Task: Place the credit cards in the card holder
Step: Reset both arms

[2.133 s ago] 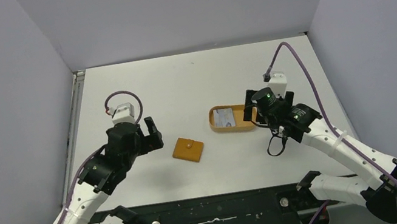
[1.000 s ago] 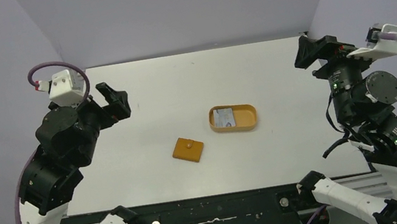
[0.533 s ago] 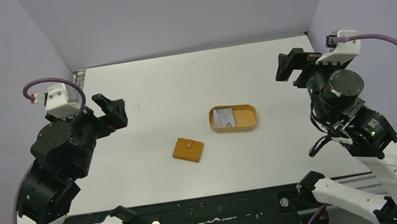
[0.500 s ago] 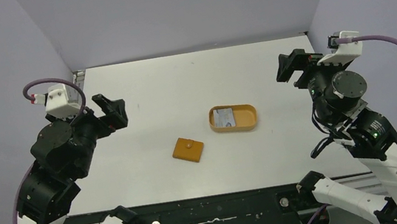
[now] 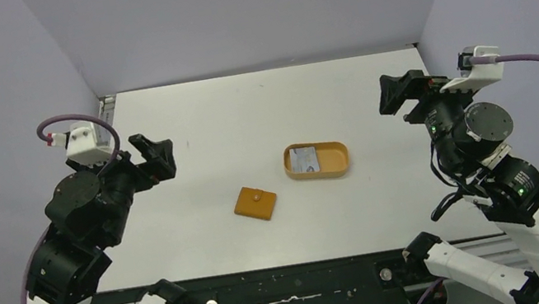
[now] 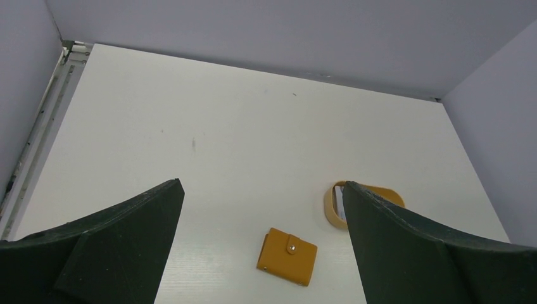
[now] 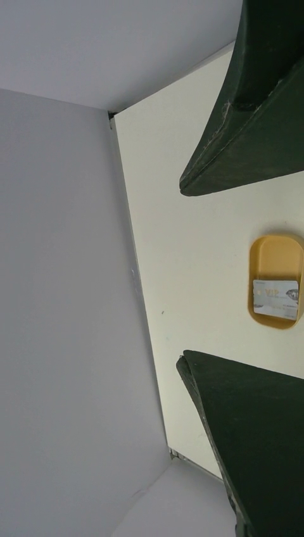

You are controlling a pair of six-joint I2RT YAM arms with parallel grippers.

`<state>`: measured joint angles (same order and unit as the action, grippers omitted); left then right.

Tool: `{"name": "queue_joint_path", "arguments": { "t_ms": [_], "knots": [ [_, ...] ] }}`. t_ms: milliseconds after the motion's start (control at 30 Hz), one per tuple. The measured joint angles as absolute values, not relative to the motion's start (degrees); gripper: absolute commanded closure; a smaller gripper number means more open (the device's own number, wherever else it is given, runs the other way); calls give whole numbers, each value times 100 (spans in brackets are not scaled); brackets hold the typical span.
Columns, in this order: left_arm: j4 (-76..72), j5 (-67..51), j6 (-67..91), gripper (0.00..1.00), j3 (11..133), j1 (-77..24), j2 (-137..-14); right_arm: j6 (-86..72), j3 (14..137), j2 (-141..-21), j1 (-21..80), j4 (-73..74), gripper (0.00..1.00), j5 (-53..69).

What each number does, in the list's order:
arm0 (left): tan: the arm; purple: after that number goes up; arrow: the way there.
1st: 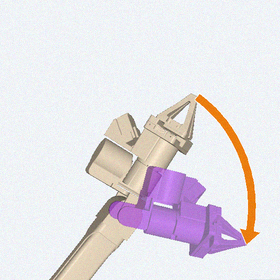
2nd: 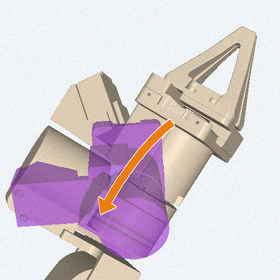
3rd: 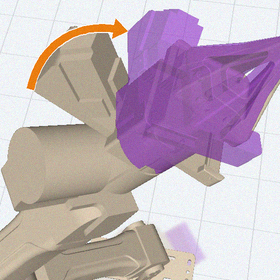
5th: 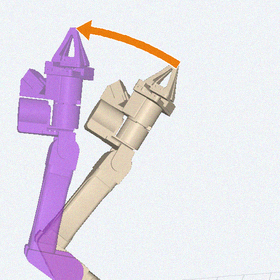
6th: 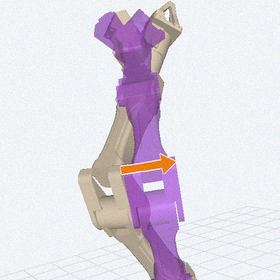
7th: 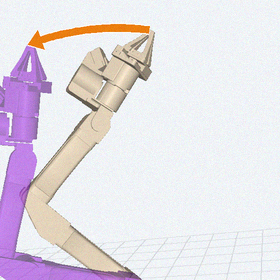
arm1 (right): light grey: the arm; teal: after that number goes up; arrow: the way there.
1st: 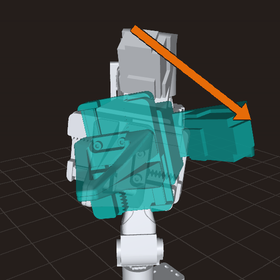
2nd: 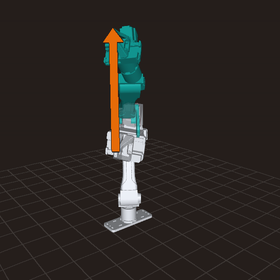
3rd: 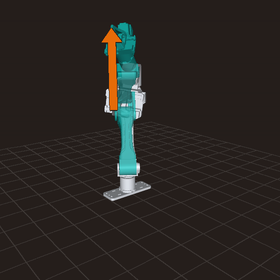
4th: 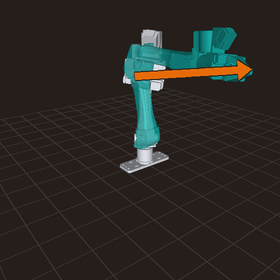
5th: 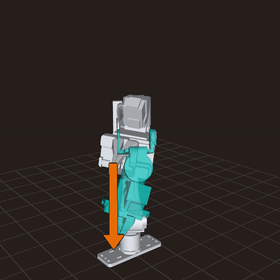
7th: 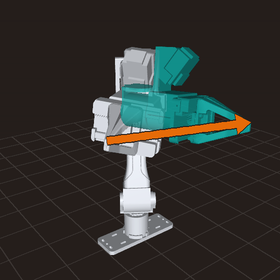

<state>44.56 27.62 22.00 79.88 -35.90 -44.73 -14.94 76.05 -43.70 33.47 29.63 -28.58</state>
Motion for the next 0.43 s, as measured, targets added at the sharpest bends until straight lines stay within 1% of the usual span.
{"name": "queue_joint_path", "arguments": {
  "t_ms": [167,333,433],
  "knots": [
    [4388,2757,2182,3,7913,-3590,-4278,-1892,7747,-4370,3347,3055,0,-2842],
    [4368,2639,2180,3,8003,-3590,-4294,-2217,8549,-4416,3350,3295,0,-2744],
    [4364,2582,2182,3,8082,-3590,-4342,-2235,8705,-4244,3347,3201,0,-2714]
  ]
}}
